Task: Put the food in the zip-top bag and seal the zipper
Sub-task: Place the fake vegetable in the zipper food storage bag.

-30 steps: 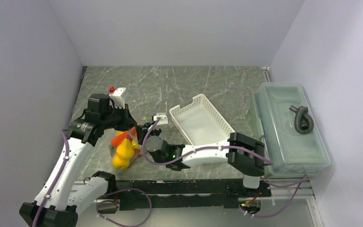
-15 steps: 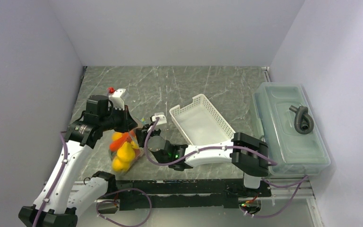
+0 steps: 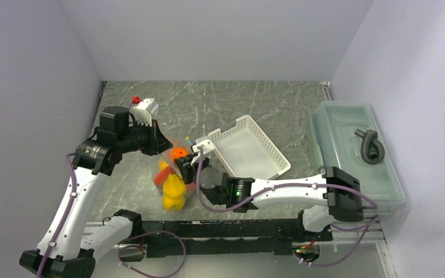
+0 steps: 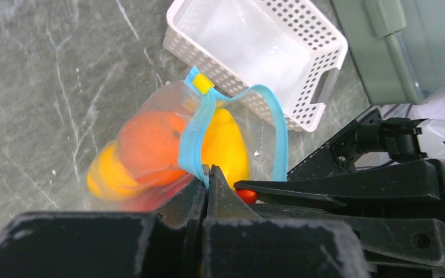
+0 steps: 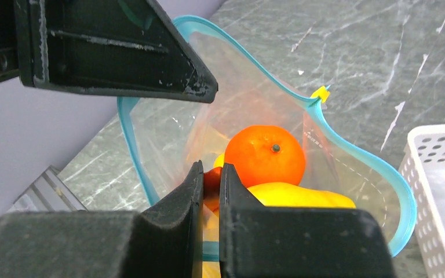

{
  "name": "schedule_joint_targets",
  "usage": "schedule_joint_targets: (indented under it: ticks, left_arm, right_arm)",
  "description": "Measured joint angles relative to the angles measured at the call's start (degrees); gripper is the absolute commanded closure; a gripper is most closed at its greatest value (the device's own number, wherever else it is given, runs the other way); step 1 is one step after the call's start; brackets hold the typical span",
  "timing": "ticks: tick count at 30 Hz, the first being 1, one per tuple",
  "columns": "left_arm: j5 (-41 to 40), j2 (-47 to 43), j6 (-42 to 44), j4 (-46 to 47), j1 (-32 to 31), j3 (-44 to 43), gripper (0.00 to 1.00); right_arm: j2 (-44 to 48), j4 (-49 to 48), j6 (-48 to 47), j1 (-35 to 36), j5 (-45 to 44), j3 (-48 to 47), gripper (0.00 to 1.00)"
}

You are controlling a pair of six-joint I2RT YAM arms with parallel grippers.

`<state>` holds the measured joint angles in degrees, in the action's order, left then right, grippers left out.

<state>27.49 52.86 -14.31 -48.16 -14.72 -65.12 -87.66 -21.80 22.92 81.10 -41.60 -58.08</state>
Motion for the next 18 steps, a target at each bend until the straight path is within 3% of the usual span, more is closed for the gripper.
schedule_joint_targets:
  ticks: [6,18]
  left_arm:
    - [1.2,1.84,0.0,-2.08,0.02,-6.21,1.0]
    - [5.75,4.22,-2.97,3.17,0.17,-4.31,1.0]
  right_arm:
    - [-1.31,3.67,-3.3,0.0,0.5,-5.11,1.0]
    - [-6.97,7.56,-3.74,1.38,0.63,-4.39,1.0]
